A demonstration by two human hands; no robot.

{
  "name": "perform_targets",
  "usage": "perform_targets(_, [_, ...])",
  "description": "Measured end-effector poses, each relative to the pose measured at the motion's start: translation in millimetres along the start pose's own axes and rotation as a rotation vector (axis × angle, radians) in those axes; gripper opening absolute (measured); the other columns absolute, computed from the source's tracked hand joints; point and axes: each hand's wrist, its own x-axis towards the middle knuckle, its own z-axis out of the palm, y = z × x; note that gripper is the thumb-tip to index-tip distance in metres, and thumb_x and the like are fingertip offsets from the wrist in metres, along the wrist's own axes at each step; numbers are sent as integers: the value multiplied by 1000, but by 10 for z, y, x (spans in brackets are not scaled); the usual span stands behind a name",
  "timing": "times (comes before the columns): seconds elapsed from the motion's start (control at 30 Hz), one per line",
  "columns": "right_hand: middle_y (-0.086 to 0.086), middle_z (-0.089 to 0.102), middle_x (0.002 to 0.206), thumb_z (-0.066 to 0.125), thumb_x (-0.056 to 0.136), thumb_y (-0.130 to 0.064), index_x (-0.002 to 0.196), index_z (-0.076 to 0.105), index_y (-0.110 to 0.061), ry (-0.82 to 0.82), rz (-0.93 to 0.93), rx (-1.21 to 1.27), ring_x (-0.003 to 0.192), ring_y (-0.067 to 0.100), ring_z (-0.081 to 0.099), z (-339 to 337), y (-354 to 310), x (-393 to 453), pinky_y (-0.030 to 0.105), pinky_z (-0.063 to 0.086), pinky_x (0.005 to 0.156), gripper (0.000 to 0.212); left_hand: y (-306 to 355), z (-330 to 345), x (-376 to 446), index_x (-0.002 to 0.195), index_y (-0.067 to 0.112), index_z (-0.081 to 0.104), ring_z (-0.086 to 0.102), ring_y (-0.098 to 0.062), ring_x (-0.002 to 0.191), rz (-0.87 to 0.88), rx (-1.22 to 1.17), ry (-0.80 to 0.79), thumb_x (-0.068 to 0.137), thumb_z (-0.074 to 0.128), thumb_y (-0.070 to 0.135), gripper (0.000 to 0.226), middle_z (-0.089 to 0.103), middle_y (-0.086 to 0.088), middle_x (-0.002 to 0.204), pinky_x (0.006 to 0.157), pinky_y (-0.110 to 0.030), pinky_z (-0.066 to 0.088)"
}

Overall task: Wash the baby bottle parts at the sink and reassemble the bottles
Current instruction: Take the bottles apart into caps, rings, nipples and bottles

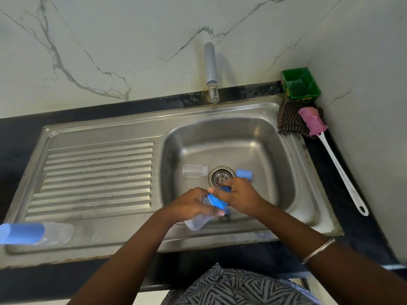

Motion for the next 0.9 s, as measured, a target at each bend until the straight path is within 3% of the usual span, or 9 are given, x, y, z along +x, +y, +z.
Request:
perform_targets(0.1, [-7, 48, 50, 76, 85, -43, 56, 58, -26, -98, -58, 228, 47, 9, 48, -41, 24, -17, 24, 40, 49, 38, 9, -78, 8, 90, 14, 73, 67, -26, 75, -95, -178, -134, 73, 79, 35, 28, 71, -8, 79, 70, -32, 54])
perform_targets(0.17, [-1, 61, 63, 79, 82, -37, 78, 72, -22, -180, -78, 403, 57, 14, 58, -66, 9, -30, 28, 48, 52, 17, -19, -116, 15, 92, 3, 69, 63, -32, 73, -164, -364, -232, 73, 77, 32, 36, 67, -15, 79, 68, -33, 54])
perform_targets(0.27, [6, 69, 88, 80, 78, -20, 104, 71, -8, -242, -117, 540, 77, 21, 66, -119, 40, -10, 28, 56, 61, 30, -95, -171, -3, 91, 0, 67, 63, -27, 70, -178, -572, -302, 68, 79, 30, 39, 65, -17, 79, 64, -33, 54])
perform_targets(0.37, [11, 65, 106, 78, 77, -4, 107, 67, -10, -210, -129, 658, 91, 21, 66, -226, 151, 4, 33, 59, 70, 33, -143, -212, -35, 91, 0, 67, 64, -26, 70, -218, -743, -279, 65, 79, 26, 38, 64, -16, 82, 64, -33, 54])
perform_targets(0.43, [6, 66, 104, 83, 76, -5, 103, 67, -14, -142, -23, 562, 90, 18, 66, -294, 269, 42, 33, 60, 68, 32, -164, -230, -47, 86, 2, 69, 65, -25, 67, -238, -642, -148, 65, 77, 26, 33, 64, -16, 79, 61, -32, 54])
perform_targets(0.5, [1, 66, 99, 88, 74, -16, 101, 66, -18, -69, 163, 186, 82, 13, 64, -335, 421, 89, 32, 58, 65, 35, -180, -234, -55, 85, 6, 70, 63, -22, 67, -278, -455, 43, 64, 73, 29, 31, 65, -12, 77, 61, -26, 51])
perform_targets(0.63, [-2, 58, 99, 87, 67, -36, 106, 63, -24, -289, 308, -519, 80, 13, 57, -328, 702, 111, 24, 44, 64, 47, -220, -203, -3, 94, 9, 66, 57, -21, 79, -237, -172, 279, 58, 69, 42, 49, 62, -6, 87, 76, -31, 41])
perform_targets(0.77, [6, 61, 116, 88, 69, -33, 115, 64, -19, -368, 365, -695, 98, 21, 61, -219, 802, 117, 28, 50, 76, 54, -290, -146, 23, 108, 30, 54, 65, -9, 83, -227, 172, 410, 69, 79, 51, 51, 66, 8, 95, 67, -26, 49])
perform_targets(0.9, [10, 62, 124, 79, 80, -35, 121, 62, -12, -383, 368, -722, 109, 25, 61, -160, 834, 165, 31, 49, 85, 50, -312, -109, 15, 106, 36, 50, 65, -8, 79, -231, 455, 423, 58, 75, 68, 63, 65, 15, 93, 71, -30, 54])
